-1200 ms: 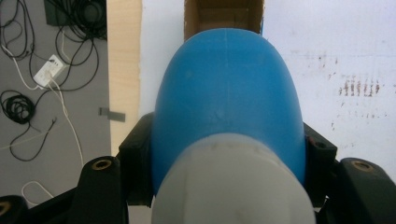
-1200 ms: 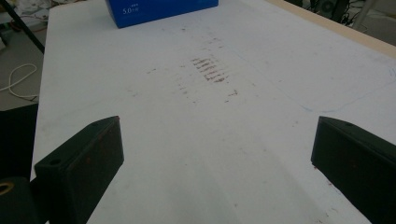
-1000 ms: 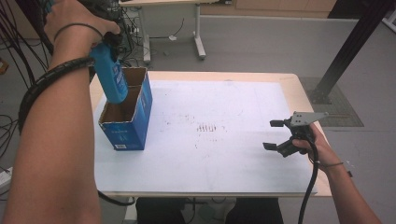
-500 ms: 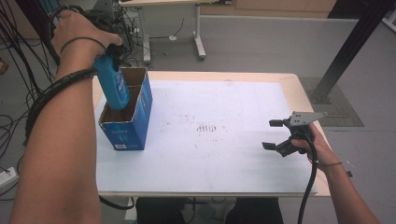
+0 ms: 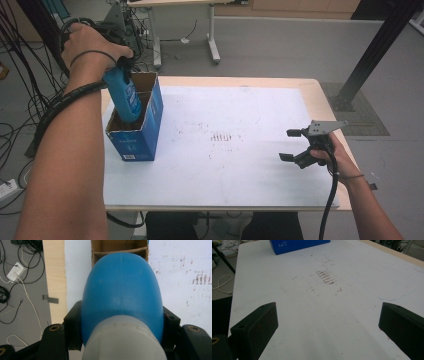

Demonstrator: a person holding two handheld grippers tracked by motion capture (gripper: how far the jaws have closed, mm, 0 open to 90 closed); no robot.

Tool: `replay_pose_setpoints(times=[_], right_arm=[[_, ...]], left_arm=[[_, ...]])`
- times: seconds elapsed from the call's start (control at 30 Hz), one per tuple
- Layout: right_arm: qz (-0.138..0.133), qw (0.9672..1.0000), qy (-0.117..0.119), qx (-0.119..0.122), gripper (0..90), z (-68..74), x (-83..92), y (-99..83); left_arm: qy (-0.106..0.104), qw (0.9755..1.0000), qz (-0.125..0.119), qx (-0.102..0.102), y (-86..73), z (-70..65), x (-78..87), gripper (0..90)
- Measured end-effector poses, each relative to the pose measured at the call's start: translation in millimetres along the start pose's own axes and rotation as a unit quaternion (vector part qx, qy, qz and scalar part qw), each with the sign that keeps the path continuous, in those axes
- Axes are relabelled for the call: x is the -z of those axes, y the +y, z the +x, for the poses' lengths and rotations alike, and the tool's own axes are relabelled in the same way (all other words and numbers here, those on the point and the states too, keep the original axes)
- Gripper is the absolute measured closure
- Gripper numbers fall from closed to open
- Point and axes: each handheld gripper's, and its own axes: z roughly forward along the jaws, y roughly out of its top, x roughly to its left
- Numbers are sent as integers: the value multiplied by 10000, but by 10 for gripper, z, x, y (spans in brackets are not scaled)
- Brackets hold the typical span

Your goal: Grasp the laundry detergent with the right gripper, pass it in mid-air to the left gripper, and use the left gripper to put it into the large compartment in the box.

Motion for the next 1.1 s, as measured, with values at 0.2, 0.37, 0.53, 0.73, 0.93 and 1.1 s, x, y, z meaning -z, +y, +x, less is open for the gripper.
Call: replay_pose_setpoints(times=[0.2,0.37,0.53,0.73,0.93,1.1], right_arm=[[36,10000,18,-10,24,-6,-7,6],[37,10000,10,-16,24,-3,-20,5],[29,10000,24,-16,24,-8,-19,-8],[30,10000,9,-39,24,-9,-15,-14],[27,10000,21,-45,24,-10,-26,-26],[34,10000,43,-45,24,-12,-36,-25]], left_arm=[[21,10000,55,-33,27,-18,-114,379],[-2,10000,89,-27,46,-32,-207,380],[-38,9999,145,-56,64,-18,-312,380],[-56,9997,228,-101,90,-1,-422,380],[-47,9994,321,-134,109,-13,-551,380],[-118,9990,405,-154,129,-12,-659,380]])
